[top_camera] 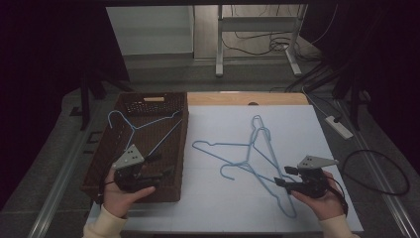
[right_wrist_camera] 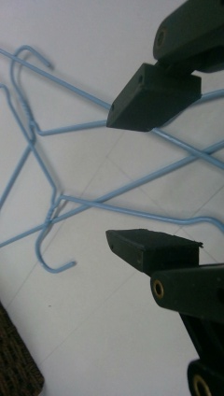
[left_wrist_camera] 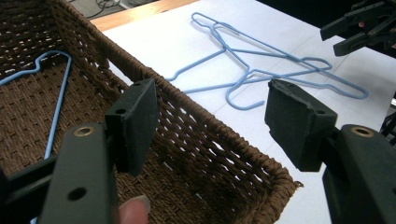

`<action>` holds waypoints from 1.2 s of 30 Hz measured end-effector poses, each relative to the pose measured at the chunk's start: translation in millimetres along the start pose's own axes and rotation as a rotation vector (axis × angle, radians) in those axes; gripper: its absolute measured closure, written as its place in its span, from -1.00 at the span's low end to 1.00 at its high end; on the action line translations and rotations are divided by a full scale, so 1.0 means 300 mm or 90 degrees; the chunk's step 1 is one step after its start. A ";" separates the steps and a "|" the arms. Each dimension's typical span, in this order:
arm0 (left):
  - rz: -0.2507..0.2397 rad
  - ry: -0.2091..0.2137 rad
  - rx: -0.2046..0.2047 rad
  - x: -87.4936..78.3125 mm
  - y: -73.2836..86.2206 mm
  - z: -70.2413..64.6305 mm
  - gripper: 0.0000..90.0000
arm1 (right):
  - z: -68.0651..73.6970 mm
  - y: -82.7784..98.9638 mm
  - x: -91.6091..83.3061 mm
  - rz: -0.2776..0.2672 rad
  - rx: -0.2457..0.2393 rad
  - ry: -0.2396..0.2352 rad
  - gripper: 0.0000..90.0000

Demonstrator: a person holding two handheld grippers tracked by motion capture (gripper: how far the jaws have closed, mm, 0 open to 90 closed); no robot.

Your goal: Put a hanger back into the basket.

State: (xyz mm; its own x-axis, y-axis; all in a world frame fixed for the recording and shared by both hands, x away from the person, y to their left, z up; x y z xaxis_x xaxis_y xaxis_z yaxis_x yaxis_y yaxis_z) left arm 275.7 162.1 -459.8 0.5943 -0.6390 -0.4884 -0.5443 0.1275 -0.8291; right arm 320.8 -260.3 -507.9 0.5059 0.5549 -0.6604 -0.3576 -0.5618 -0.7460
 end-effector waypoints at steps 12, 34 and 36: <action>0.019 0.003 0.005 0.017 0.023 -0.005 -0.24 | 0.019 0.067 0.027 0.161 -0.035 -0.015 1.00; 0.041 0.004 -0.005 0.019 0.039 0.006 -0.24 | 0.073 0.117 0.082 0.253 -0.028 -0.040 1.00; 0.040 0.004 -0.005 0.015 0.038 0.007 -0.24 | 0.084 0.115 0.084 0.254 -0.033 -0.044 1.00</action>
Point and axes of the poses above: each handheld gripper's, and its own axes: x roughly forward along the jaws, y roughly out of its underside, z roughly to its left, the point moved 6 cm from there along x, roughly forward along the jaws, and after that the axes turned 10 degrees about -x, right-handed, at the moved point
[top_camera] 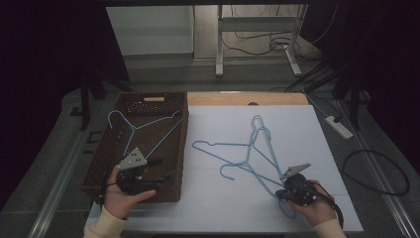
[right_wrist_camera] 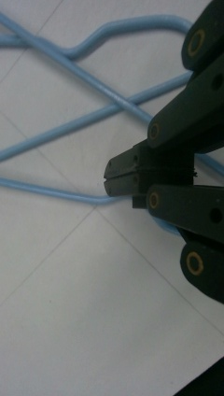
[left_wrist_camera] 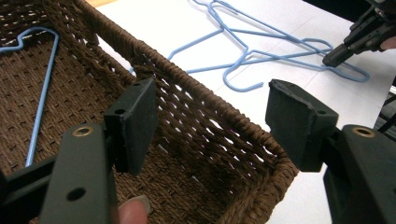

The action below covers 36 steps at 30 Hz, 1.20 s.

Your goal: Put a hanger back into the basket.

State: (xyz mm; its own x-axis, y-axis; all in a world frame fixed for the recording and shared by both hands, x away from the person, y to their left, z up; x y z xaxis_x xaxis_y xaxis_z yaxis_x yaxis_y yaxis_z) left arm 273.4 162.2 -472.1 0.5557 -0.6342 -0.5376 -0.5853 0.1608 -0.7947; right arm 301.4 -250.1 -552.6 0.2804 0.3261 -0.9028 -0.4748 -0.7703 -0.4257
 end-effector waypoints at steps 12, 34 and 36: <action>-0.003 0.000 0.002 -0.005 0.000 0.000 -0.23 | 0.122 -0.053 0.027 -0.016 -0.040 -0.064 1.00; -0.003 0.002 -0.001 -0.009 0.003 0.007 -0.22 | 0.311 -0.222 0.108 -0.060 -0.107 -0.120 1.00; -0.005 0.002 -0.003 -0.011 0.004 0.009 -0.22 | 0.317 -0.234 0.115 -0.064 -0.110 -0.123 1.00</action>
Point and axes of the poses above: each handheld gripper's, and its own axes: x roughly forward along the jaws, y roughly out of its underside, z roughly to its left, the point moved 6 cm from there along x, roughly forward along the jaws, and after that the axes turned 10 degrees about -x, right-handed, at the moved point
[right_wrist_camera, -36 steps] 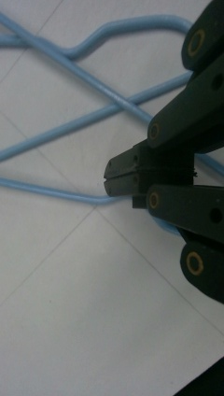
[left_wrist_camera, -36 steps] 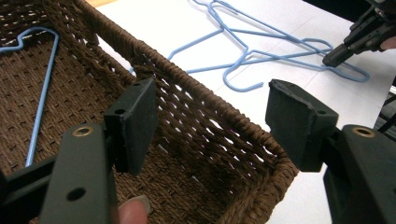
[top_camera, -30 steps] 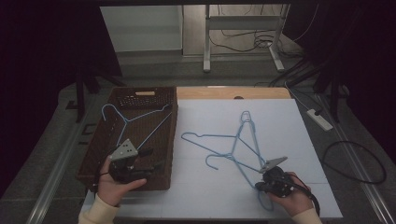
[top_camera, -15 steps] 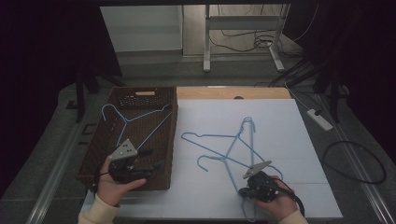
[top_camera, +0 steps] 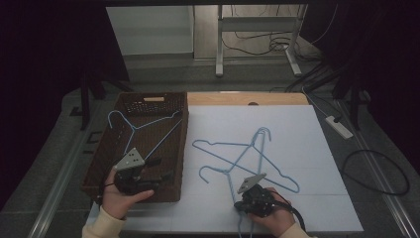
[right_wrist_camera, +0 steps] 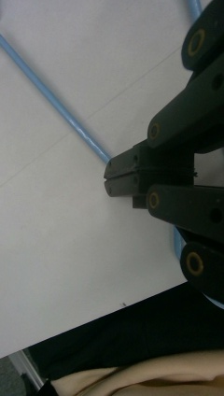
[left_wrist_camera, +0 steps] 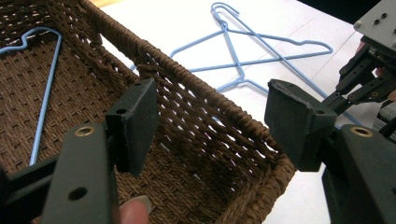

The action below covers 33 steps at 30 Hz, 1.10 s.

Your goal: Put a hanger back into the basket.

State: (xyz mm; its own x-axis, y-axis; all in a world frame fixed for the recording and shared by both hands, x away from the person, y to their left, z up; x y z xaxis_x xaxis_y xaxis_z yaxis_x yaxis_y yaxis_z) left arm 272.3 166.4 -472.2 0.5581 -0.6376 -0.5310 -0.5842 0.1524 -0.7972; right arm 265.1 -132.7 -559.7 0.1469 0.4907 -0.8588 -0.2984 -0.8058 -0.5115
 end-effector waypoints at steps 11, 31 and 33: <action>-0.004 0.001 0.002 -0.007 -0.005 -0.006 -0.22 | -0.083 -0.082 -0.029 -0.021 -0.018 0.032 0.79; -0.012 0.016 0.006 -0.016 -0.011 -0.014 -0.22 | -0.288 -0.323 0.124 0.136 -0.099 0.032 0.13; -0.012 0.017 0.006 -0.016 -0.010 -0.014 -0.22 | -0.299 -0.326 0.142 0.152 -0.104 0.033 0.17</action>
Point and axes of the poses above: each handheld gripper's, and its own axes: x roughly forward along the jaws, y roughly out of its underside, z roughly to its left, the point moved 6 cm from there along x, roughly forward along the jaws, and after that the axes turned 10 degrees about -x, right-handed, at the moved point
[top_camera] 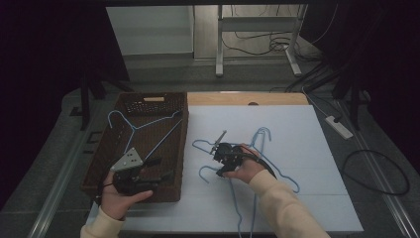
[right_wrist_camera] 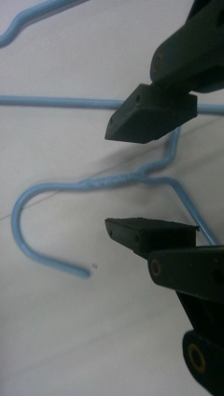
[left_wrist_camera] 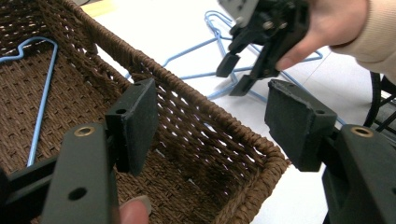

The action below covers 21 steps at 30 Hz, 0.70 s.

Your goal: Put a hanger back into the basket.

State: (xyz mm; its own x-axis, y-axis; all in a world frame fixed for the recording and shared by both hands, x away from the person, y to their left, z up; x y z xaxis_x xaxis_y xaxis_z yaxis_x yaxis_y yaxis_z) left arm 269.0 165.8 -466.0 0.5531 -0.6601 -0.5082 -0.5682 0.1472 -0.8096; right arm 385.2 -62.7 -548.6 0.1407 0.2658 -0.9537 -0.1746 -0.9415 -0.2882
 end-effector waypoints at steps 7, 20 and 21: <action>0.001 0.002 0.000 0.001 0.003 0.003 -0.22 | -0.007 -0.015 0.037 0.046 -0.019 -0.029 0.60; -0.001 -0.002 0.000 -0.006 0.002 0.008 -0.22 | 0.009 -0.013 0.006 0.011 -0.027 -0.002 0.92; -0.001 -0.002 0.000 -0.007 0.001 0.008 -0.22 | 0.011 -0.011 -0.005 -0.001 -0.020 -0.003 0.92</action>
State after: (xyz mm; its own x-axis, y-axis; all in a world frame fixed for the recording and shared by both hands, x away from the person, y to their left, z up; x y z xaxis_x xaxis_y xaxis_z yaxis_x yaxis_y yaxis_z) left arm 269.0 168.9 -465.9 0.5563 -0.6578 -0.5078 -0.5676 0.1456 -0.8103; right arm 382.5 -59.2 -546.6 0.1357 0.2676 -0.9539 -0.1435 -0.9474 -0.2862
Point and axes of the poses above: each handheld gripper's, and its own axes: x roughly forward along the jaws, y roughly out of its underside, z roughly to its left, the point moved 6 cm from there along x, roughly forward along the jaws, and after that the axes turned 10 degrees about -x, right-handed, at the moved point
